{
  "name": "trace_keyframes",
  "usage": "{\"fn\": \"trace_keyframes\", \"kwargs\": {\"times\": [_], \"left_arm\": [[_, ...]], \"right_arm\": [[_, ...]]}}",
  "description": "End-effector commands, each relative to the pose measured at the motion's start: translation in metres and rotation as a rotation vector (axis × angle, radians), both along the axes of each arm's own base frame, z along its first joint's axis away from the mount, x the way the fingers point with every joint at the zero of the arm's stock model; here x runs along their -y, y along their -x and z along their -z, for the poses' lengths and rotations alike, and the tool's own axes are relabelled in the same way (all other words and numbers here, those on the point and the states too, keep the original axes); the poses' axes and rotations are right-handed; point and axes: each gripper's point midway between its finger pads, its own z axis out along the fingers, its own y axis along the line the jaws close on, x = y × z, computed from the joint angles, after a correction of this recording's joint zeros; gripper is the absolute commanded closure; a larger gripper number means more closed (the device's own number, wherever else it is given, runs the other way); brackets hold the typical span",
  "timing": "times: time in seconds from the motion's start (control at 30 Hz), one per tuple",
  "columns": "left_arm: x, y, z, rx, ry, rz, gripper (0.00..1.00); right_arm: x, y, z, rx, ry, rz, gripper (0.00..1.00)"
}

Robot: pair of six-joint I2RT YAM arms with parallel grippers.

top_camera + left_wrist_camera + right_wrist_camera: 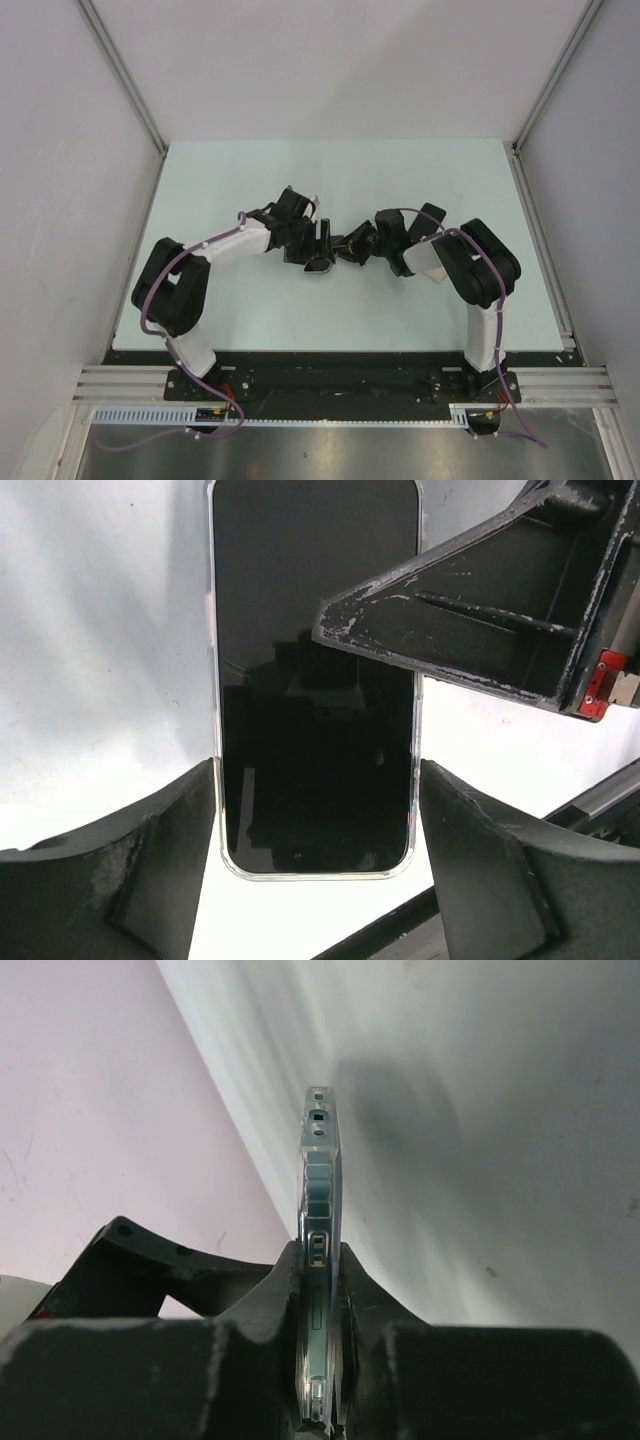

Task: Take the phone out of the phone case
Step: Adjust the phone.

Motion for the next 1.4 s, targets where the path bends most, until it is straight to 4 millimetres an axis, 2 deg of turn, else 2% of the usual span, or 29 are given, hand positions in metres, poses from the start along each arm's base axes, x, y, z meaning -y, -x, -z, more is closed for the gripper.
{"fn": "trace_keyframes", "kwargs": {"times": [0.0,0.1,0.13,0.17,0.2,0.27,0.3,0.33,0.37,0.4,0.43,0.47,0.5,0.53,0.57,0.63,0.67,0.7,0.73,0.77,0.8,0.83,0.87,0.9,0.97,1.03,1.2,1.37], "left_arm": [[0.007,-0.005,-0.065,0.159,0.122,-0.011,0.17],[-0.005,-0.004,-0.085,0.200,0.162,-0.044,0.12],[-0.015,-0.007,-0.104,0.235,0.197,-0.079,0.12],[-0.019,-0.010,-0.111,0.252,0.226,-0.097,0.09],[-0.024,-0.010,-0.112,0.247,0.248,-0.108,0.06],[-0.030,-0.015,-0.124,0.227,0.339,-0.110,0.06],[-0.031,-0.016,-0.123,0.214,0.365,-0.108,0.06],[-0.028,-0.011,-0.128,0.170,0.441,-0.087,0.08],[-0.023,-0.016,-0.140,0.206,0.509,-0.068,0.08],[-0.020,-0.010,-0.135,0.178,0.554,-0.057,0.09],[-0.016,-0.005,-0.141,0.134,0.623,-0.056,0.10],[-0.012,-0.007,-0.144,0.145,0.659,-0.046,0.11],[-0.011,-0.005,-0.140,0.121,0.670,-0.047,0.12],[-0.010,-0.005,-0.138,0.103,0.675,-0.044,0.14],[-0.008,-0.004,-0.137,0.093,0.684,-0.033,0.14],[-0.006,-0.001,-0.135,0.069,0.712,-0.038,0.14],[-0.002,-0.002,-0.143,0.103,0.751,-0.012,0.15],[-0.002,0.003,-0.134,0.079,0.766,-0.013,0.15],[0.000,0.006,-0.136,0.049,0.804,-0.029,0.16],[0.003,0.006,-0.148,0.101,0.860,0.009,0.16],[0.002,0.013,-0.137,0.072,0.880,0.002,0.19],[0.003,0.013,-0.140,0.045,0.920,-0.021,0.20],[0.004,0.013,-0.149,0.093,0.962,0.002,0.22],[0.005,0.016,-0.141,0.067,0.975,-0.007,0.26],[0.010,0.021,-0.149,0.065,1.032,0.016,0.30],[0.018,0.026,-0.148,0.039,1.061,0.029,0.35],[0.027,0.027,-0.147,0.000,1.109,0.023,0.47],[0.030,0.025,-0.149,-0.008,1.141,0.029,0.54]], "right_arm": [[-0.006,-0.009,-0.035,0.122,-0.078,-0.029,1.00],[0.000,-0.009,-0.059,0.205,-0.096,-0.067,1.00],[0.004,-0.011,-0.066,0.232,-0.099,-0.071,1.00],[0.005,-0.009,-0.074,0.256,-0.106,-0.091,1.00],[0.008,-0.010,-0.085,0.291,-0.111,-0.096,1.00],[0.016,-0.012,-0.095,0.333,-0.115,-0.110,1.00],[0.018,-0.013,-0.103,0.370,-0.131,-0.120,1.00],[0.018,-0.012,-0.114,0.406,-0.148,-0.129,1.00],[0.020,-0.009,-0.121,0.432,-0.172,-0.149,1.00],[0.021,-0.008,-0.132,0.493,-0.204,-0.155,1.00],[0.022,-0.006,-0.138,0.515,-0.226,-0.162,1.00],[0.024,-0.003,-0.143,0.525,-0.257,-0.180,1.00],[0.025,-0.001,-0.156,0.592,-0.295,-0.196,1.00],[0.026,0.002,-0.154,0.594,-0.311,-0.219,1.00],[0.026,0.004,-0.163,0.619,-0.351,-0.222,1.00],[0.028,0.008,-0.168,0.641,-0.393,-0.235,1.00],[0.030,0.010,-0.174,0.655,-0.441,-0.232,1.00],[0.030,0.010,-0.174,0.659,-0.464,-0.232,1.00],[0.031,0.010,-0.177,0.658,-0.490,-0.221,1.00],[0.032,0.009,-0.173,0.668,-0.511,-0.217,1.00],[0.032,0.009,-0.171,0.648,-0.523,-0.213,1.00],[0.031,0.009,-0.169,0.644,-0.522,-0.216,1.00],[0.031,0.008,-0.167,0.640,-0.519,-0.214,1.00],[0.030,0.008,-0.164,0.635,-0.518,-0.214,1.00],[0.028,0.008,-0.164,0.634,-0.519,-0.211,1.00],[0.028,0.007,-0.165,0.638,-0.519,-0.206,1.00],[0.028,0.009,-0.161,0.628,-0.514,-0.216,1.00],[0.025,0.008,-0.158,0.619,-0.511,-0.216,1.00]]}}
